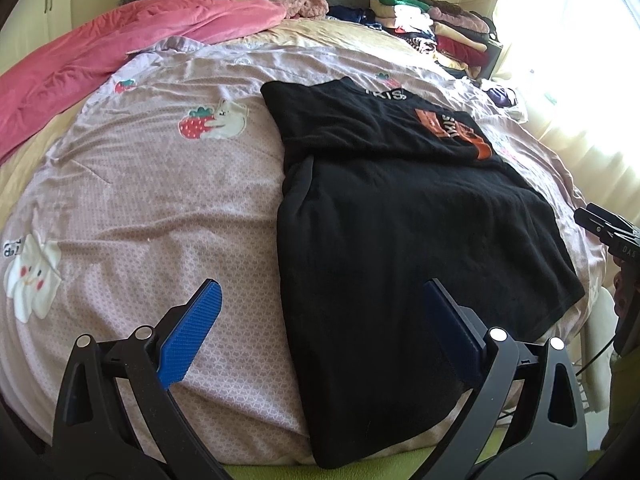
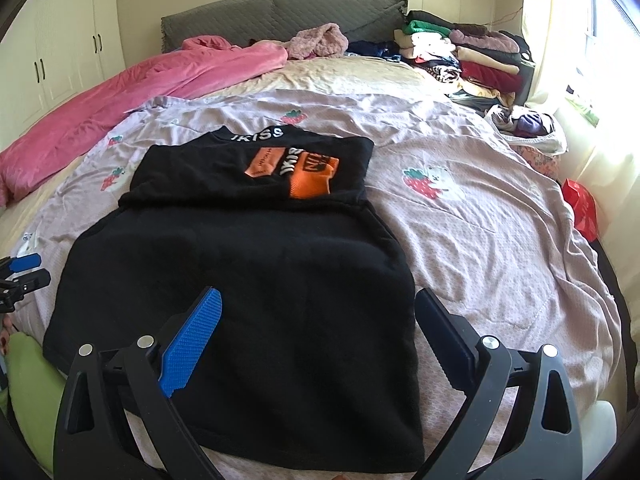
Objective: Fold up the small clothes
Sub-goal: 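Move both grippers back toward the sweatshirt hem, then grasp the sweatshirt hem with the left gripper while the right gripper grasps it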
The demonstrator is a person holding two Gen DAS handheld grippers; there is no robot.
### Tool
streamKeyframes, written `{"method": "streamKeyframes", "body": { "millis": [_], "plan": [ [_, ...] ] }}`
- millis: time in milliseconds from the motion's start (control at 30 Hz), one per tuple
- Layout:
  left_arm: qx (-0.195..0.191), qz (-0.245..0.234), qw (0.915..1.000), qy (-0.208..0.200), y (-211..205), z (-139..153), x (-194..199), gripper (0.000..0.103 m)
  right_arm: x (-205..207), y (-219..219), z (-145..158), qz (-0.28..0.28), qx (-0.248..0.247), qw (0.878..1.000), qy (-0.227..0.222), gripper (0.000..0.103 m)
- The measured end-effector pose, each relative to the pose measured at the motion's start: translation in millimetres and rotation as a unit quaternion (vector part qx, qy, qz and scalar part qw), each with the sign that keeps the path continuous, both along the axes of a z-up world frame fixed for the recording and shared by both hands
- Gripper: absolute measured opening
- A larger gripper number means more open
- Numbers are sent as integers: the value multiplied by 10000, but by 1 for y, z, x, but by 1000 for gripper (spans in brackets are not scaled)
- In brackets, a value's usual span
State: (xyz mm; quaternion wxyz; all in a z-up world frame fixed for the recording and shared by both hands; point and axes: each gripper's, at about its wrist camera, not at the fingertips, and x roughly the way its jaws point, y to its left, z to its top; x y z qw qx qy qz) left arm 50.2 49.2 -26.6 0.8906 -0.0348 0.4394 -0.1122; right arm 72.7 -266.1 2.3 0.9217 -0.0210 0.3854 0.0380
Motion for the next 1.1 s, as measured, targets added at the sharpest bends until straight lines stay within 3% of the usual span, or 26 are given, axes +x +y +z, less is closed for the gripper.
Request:
{"method": "streamKeyframes", "body": {
  "millis": [467,600,633,700,733,800,867,1100],
  "plan": [
    [-23,-86,9991,424,-9,-27,-9,93,-21,-38,-31,-242,-101,9989,400,97],
    [-77,-44,9988,489,-6,-31,-12,79,-30,-49,-44,-192,61,9982,559,95],
    [-115,-24,9987,495,-5,-31,-13,76,-32,-51,-47,-146,126,9980,602,91],
    [-167,-32,9985,529,-4,-32,-14,64,-33,-53,-52,-59,238,9972,713,69],
    [-200,-51,9981,572,-4,-34,-16,56,-33,-55,-55,-21,295,9965,783,64],
    [-206,-77,9976,654,-5,-37,-18,52,-34,-56,-59,2,331,9960,833,54],
    [-201,-103,9972,709,-6,-40,-20,46,-32,-57,-64,6,376,9952,903,49],
    [-167,-108,9965,809,-8,-43,-19,47,-28,-68,-74,-115,599,9934,970,50]
  ]
}}
